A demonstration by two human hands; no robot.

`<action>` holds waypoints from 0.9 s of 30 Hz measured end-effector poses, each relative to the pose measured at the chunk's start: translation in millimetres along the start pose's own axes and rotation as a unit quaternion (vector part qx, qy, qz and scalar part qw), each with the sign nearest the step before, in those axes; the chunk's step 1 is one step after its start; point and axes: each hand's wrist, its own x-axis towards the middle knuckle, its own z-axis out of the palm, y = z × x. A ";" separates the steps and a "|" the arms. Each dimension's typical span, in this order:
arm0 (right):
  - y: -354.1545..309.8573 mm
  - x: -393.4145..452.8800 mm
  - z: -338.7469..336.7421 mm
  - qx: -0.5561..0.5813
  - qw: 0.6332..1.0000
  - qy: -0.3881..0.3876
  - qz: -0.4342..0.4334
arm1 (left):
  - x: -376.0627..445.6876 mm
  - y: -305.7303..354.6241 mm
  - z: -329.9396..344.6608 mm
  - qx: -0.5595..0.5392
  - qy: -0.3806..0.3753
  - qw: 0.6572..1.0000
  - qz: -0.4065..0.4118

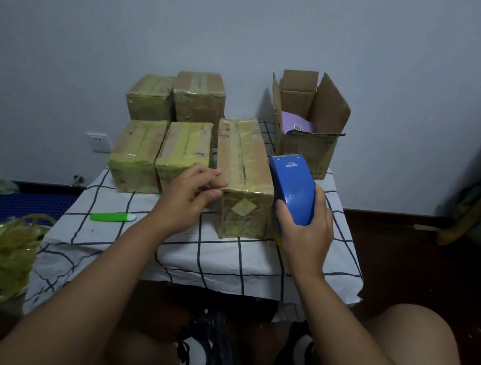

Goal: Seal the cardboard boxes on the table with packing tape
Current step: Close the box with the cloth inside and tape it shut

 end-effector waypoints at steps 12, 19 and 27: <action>0.4 -0.1 -0.3 0.008 1.000 -0.002 0.003 | -5.8 -2.0 3.8 -0.042 0.018 0.999 -0.009; 0.5 -0.3 0.0 0.003 1.000 0.002 -0.002 | -7.0 -2.4 2.2 -0.039 0.004 0.999 -0.005; 0.9 -1.5 -0.5 0.007 1.000 0.004 -0.002 | -9.2 -4.2 15.6 0.043 0.095 0.993 0.047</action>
